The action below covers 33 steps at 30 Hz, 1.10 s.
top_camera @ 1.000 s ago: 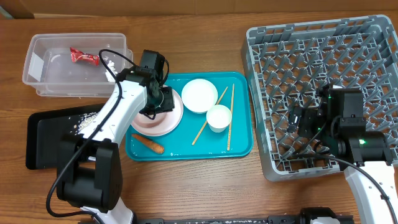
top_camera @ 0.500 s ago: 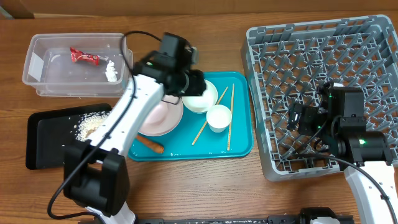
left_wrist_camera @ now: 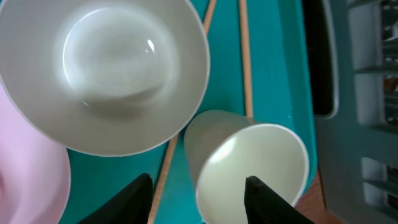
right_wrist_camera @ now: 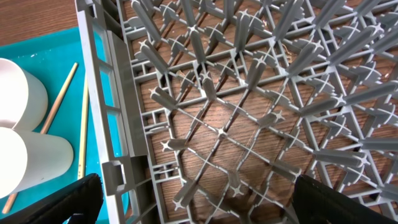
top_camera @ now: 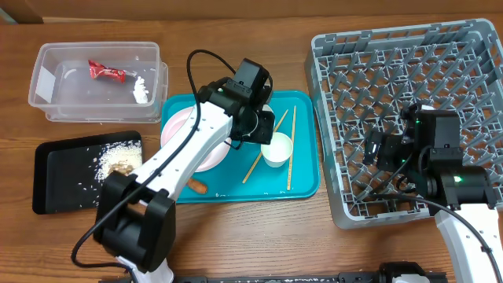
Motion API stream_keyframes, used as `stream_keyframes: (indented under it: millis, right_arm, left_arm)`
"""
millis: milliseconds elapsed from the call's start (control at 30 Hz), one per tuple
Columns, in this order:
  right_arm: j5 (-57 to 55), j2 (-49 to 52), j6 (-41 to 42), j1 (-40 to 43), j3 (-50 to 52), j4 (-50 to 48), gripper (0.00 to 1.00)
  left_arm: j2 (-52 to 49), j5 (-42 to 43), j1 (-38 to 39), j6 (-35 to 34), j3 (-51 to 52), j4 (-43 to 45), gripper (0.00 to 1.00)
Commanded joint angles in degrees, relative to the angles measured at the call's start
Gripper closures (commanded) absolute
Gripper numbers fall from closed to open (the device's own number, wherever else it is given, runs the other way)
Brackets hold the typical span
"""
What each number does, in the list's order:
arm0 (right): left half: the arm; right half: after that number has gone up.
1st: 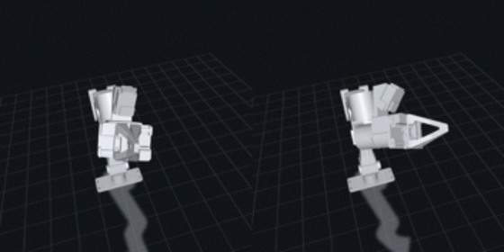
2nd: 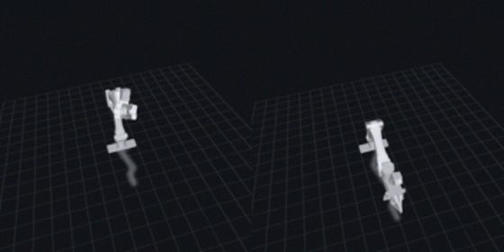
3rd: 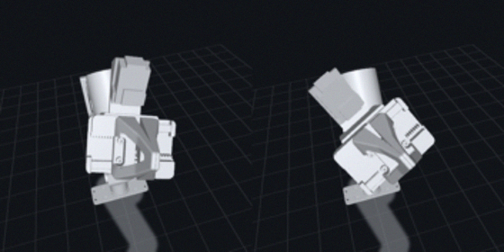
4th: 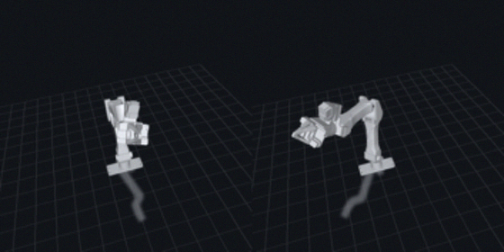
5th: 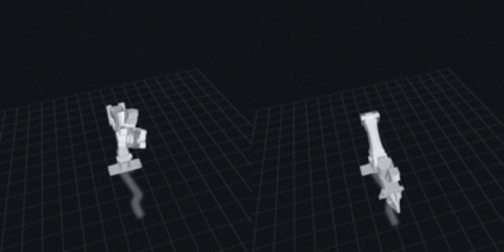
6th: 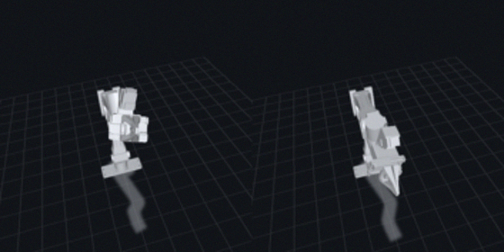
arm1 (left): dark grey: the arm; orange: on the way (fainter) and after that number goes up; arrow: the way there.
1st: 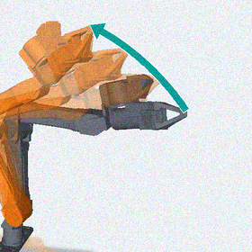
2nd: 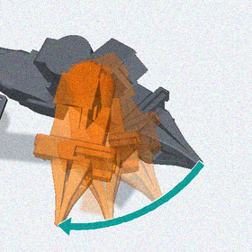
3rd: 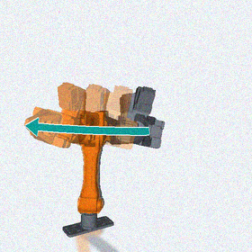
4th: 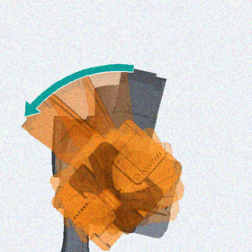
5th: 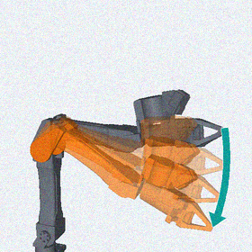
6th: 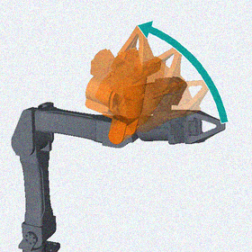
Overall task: Sort waste into correct bins and load items into the dishwasher
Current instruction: 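Grasp a white cup with the left gripper and lift it, then hand the white cup from the left gripper to the right gripper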
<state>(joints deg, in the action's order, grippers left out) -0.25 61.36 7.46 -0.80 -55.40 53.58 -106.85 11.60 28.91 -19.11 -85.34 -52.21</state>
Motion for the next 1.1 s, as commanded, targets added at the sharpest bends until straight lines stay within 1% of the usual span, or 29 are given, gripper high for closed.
stream_keyframes:
  millis: [0,33,100,133,167,200,267,300,367,400,433,467,500,533,567,600,633,667,700,733,800,933,1067]
  right_arm:
    - [-0.31,-0.26,0.04,-0.2,-1.46,0.07,0.0]
    - [-0.31,-0.26,0.04,-0.2,-1.46,0.11,0.0]
    - [-0.31,-0.26,0.04,-0.2,-1.46,0.11,0.0]
    - [-0.33,-0.26,0.04,-0.2,-1.46,0.11,0.0]
    - [-0.33,-0.26,0.04,-0.2,-1.46,0.11,0.0]
    - [-0.33,-0.26,0.04,-0.2,-1.46,0.11,0.0]
    - [-3.02,-0.26,0.13,-0.2,-1.46,0.09,0.0]
    - [-6.27,-0.26,1.2,-0.07,-1.46,-0.07,0.0]
    - [-13.16,-0.26,5.27,1.09,-1.46,-0.98,0.0]
    - [-14.88,-0.24,6.78,2.62,-1.46,-2.38,0.0]
    - [-12.26,-0.09,6.6,5.35,-1.46,-5.05,0.0]
    - [-8.17,0.2,5.68,7.21,-1.46,-6.91,0.0]
    - [1.4,0.94,3.69,10.25,-1.46,-9.68,0.0]
    - [8.22,1.49,2.03,11.8,-1.46,-11.1,0.0]
    - [21.59,2.62,-1.55,14.16,-1.46,-13.18,0.0]
    - [46.16,4.9,-8.41,16.55,-1.46,-15.8,0.0]
    - [54.75,5.9,-10.4,16.9,-1.46,-16.83,0.0]
    - [70.16,8.57,-13.0,16.72,-1.46,-19.61,0.0]
    - [75.3,9.9,-13.35,16.15,-1.46,-20.98,0.0]
    - [79.01,11.08,-13.35,15.39,-1.46,-22.25,0.0]
    - [81.88,12.59,-13.35,13.73,-1.46,-23.34,0.0]
    - [82.18,14.75,-13.33,8.98,-1.46,-25.51,0.0]
    - [79.8,15.17,-13.29,6.84,-1.46,-28.15,0.0]
  left_arm:
    - [-3.48,-0.74,0.52,-0.52,-0.52,-0.76,0.52]
    - [-3.8,-0.02,0.59,-0.68,-0.52,-0.87,0.54]
    - [-4.7,2.14,0.74,-0.68,-0.52,-0.61,0.65]
    - [-4.81,2.82,0.74,-0.7,-0.55,-0.42,0.73]
    - [-4.81,3.78,0.74,-0.87,-0.55,0.0,0.88]
    - [-4.79,4.55,0.74,-1.68,-0.7,0.2,0.96]
    - [-4.79,10.93,-0.85,-1.88,-2.91,-0.48,0.96]
    - [-4.79,13.49,-1.51,-1.88,-3.69,-0.72,0.96]
    - [-4.79,19.89,-3.58,-1.9,-5.53,-0.9,0.96]
    - [-4.79,24.68,-5.2,-1.9,-6.47,-0.52,0.96]
    - [-4.79,32.15,-7.45,-1.97,-6.88,1.38,0.96]
    - [-4.79,36.59,-8.76,-2.62,-6.88,2.89,0.96]
    - [-4.81,41.7,-10.36,-4.35,-6.8,4.94,0.96]
    - [-4.87,44.09,-11.17,-5.53,-6.69,6.23,0.96]
    - [-4.9,47.56,-12.26,-7.39,-6.67,8.0,0.96]
    - [-4.92,53.31,-13.62,-9.57,-6.67,11.17,0.96]
    - [-4.92,55.47,-13.9,-10.12,-6.67,12.44,0.96]
    - [-4.92,60.96,-14.16,-11.98,-6.67,15.98,0.96]
    - [-4.92,62.36,-14.12,-13.16,-6.67,17.22,0.96]
    - [-4.92,63.04,-13.77,-14.4,-6.67,18.27,0.96]
    - [-4.92,63.01,-12.96,-16.24,-6.67,19.45,0.96]
    - [-4.92,63.08,-10.54,-18.05,-6.67,22.34,0.96]
    - [-4.92,64.11,-8.07,-20.22,-6.67,24.55,0.96]
